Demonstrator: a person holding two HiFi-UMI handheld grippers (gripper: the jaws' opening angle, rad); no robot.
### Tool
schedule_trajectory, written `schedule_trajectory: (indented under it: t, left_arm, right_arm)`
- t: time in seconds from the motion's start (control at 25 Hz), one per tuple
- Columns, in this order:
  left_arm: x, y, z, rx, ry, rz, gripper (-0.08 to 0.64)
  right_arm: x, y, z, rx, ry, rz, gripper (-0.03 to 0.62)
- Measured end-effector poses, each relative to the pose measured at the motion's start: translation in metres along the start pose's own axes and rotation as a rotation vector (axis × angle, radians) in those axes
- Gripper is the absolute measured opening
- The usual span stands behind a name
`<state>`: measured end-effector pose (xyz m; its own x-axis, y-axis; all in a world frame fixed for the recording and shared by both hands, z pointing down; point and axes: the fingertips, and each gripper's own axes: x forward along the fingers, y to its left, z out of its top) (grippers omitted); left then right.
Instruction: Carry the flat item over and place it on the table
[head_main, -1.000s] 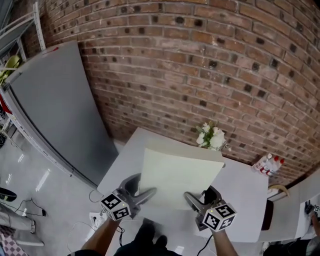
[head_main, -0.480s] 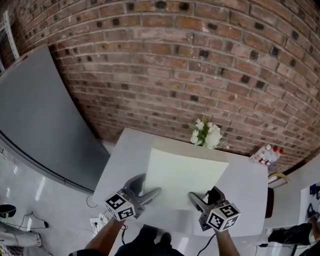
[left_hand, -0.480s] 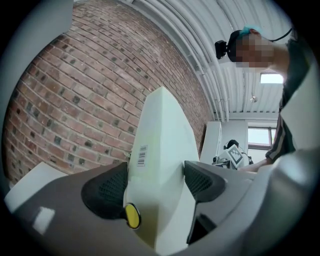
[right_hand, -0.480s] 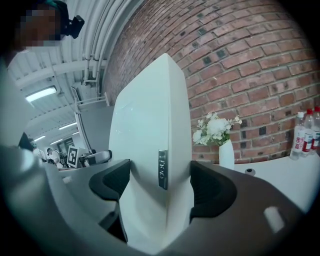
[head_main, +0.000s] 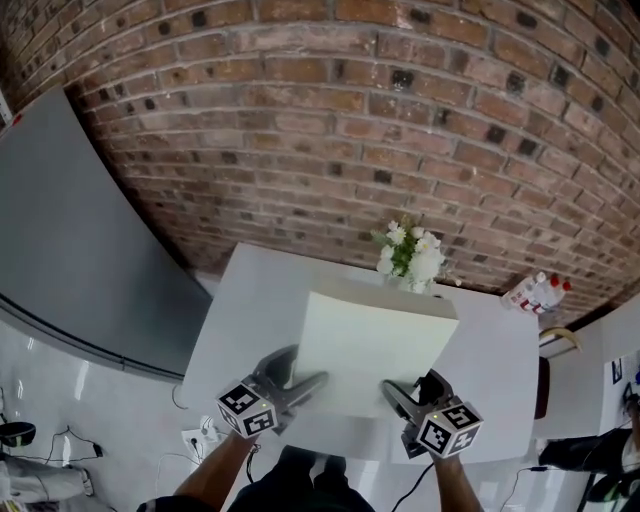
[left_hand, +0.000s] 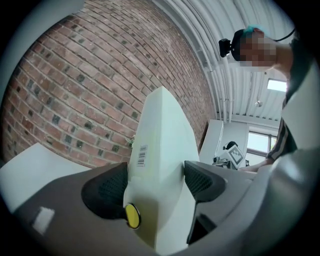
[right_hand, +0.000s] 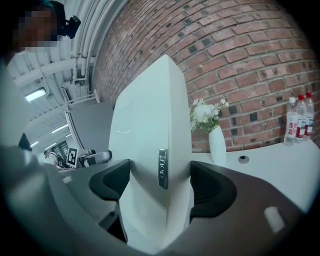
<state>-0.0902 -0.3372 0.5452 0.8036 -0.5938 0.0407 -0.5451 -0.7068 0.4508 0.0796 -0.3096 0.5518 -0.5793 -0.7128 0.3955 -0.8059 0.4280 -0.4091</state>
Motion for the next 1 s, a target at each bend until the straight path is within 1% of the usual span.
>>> schedule_trajectory:
  t: [0.16,0.4,0.76,1.0]
  left_arm:
    - [0.004,0.007,-0.018,-0.032,0.031,0.007,0.357]
    - [0.003,0.017,-0.054,-0.1,0.087,0.029,0.357]
    - [-0.002,0.031,-0.096,-0.173,0.148,0.07,0.357]
    - [-0.004,0.04,-0.121,-0.217,0.187,0.092,0.357]
  right_arm:
    - [0.005,-0.01,-0.017,0.034,0.034,-0.011,0.368]
    - [0.012,-0.021,-0.044,0.075,0.092,-0.029,0.368]
    - [0.024,-0.035,-0.092,0.174,0.171,-0.029,0.368]
    - [0.03,-0.043,-0.116,0.219,0.213,-0.037,0.368]
